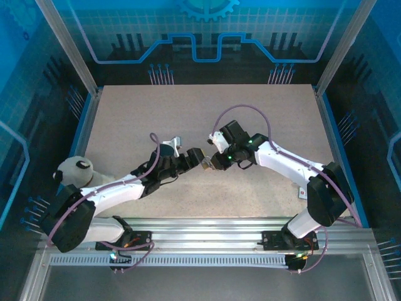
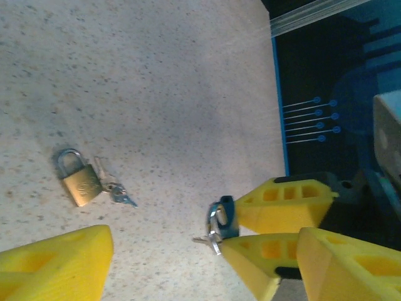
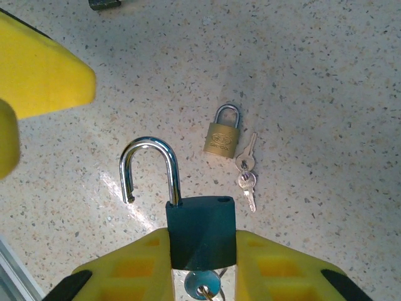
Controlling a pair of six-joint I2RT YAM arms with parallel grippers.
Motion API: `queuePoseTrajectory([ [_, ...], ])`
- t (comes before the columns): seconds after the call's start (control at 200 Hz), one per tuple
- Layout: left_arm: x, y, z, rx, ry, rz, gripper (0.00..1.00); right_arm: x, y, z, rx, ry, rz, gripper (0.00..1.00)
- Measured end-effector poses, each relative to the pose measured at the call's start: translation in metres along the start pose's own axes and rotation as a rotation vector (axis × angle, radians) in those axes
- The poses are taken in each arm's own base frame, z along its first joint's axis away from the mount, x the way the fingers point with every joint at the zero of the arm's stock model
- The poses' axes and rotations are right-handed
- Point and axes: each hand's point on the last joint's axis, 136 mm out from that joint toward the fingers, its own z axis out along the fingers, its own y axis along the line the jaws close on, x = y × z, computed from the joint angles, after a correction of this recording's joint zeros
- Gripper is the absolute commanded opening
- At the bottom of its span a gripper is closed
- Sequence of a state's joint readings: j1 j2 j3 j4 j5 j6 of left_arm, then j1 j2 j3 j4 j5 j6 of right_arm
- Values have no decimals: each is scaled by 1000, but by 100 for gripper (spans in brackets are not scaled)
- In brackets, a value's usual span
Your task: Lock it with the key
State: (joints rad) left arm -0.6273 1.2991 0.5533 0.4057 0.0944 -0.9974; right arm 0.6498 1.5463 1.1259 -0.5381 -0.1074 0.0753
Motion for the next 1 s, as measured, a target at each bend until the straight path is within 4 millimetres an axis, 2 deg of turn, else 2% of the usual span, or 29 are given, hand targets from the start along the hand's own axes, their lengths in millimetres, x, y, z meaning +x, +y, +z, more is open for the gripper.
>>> queuePoseTrajectory([
  [0.28,6,0,9,14,18,-21,54,-7,8,-7,-33,-43,-10,24],
  [0.425,8,3,12,10,23,-35,47,-8,12,-8,-46,-52,-14,24],
  [0.876,5,-5,13,41,10,-40,27,-7,18,-7,-65,-51,-24,24],
  [1.001,5,-5,13,40,12,-39,24,-7,20,-7,-70,-50,-27,24],
])
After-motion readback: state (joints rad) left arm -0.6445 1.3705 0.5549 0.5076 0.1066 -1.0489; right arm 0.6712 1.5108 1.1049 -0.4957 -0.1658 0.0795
